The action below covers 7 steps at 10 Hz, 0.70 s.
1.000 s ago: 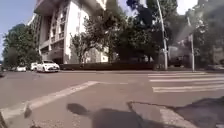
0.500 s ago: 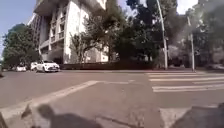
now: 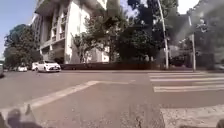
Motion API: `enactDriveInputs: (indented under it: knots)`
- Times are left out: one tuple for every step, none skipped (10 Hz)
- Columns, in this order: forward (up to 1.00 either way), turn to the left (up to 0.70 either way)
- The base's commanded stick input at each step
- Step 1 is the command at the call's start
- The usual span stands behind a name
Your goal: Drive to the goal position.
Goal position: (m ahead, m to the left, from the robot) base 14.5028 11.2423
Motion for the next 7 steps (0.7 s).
enactDriveInputs:
  knots:
    - [0.00, 0.45]
    - [0.00, 0.45]
    - [0.00, 0.45]
    - [0.00, 0.45]
    - [0.00, 0.45]
    - [0.00, 0.45]
    - [0.00, 0.45]
